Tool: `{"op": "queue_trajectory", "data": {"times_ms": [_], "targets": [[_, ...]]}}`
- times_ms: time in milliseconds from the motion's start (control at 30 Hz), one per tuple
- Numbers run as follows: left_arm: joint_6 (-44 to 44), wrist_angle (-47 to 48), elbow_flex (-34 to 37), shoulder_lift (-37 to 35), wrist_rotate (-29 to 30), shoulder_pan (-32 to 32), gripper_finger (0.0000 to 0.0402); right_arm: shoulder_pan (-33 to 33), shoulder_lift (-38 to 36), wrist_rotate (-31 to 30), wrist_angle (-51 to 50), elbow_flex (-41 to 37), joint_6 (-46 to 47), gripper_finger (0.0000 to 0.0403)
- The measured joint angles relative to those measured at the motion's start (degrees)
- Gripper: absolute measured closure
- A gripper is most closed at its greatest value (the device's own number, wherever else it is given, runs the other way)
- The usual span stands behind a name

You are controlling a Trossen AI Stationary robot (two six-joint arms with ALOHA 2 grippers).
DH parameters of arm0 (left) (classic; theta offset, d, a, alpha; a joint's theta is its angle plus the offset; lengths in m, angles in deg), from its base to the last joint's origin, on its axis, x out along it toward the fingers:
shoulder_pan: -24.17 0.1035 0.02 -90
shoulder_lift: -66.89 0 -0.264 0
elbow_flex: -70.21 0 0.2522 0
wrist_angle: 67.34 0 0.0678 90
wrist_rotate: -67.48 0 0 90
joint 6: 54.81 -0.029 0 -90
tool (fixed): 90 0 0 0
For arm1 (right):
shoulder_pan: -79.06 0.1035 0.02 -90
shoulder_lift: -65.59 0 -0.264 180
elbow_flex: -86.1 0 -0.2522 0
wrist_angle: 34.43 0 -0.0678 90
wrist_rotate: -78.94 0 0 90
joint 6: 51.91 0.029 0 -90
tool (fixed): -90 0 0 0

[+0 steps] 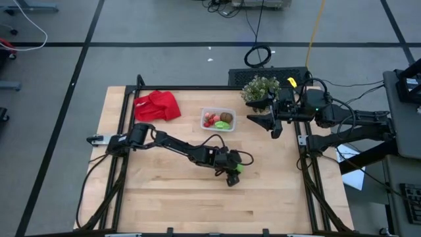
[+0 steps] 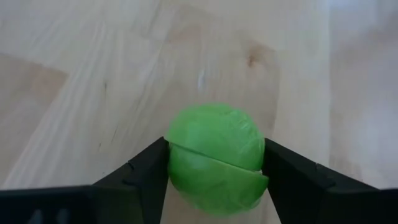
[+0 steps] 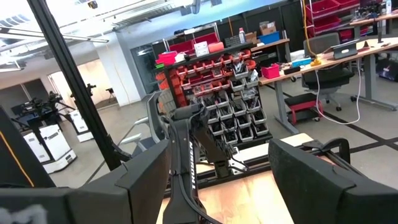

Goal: Pick and placing Produce into tupperware
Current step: Put the cabbage into the bin

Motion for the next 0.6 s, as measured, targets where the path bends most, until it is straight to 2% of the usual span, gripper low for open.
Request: {"op": "queue_trajectory", "data": {"times_ms": [200, 433, 600], "targets": [[-2.0, 5.1, -4.4, -0.2, -0.3, -0.2, 0.0173, 0.0, 0.0, 0.0, 0.0, 0.0, 0.0, 0.014], [-2.8, 22.6, -12.7, -0.2, 0.4, -0.3, 0.0171, 0.0, 0.0, 0.0, 0.0, 0.0, 0.0, 0.014], [-5.9, 33.3, -18.7, -0.2, 4.9, -0.8, 0.017, 0.0, 0.0, 0.0, 0.0, 0.0, 0.8, 0.014]]}}
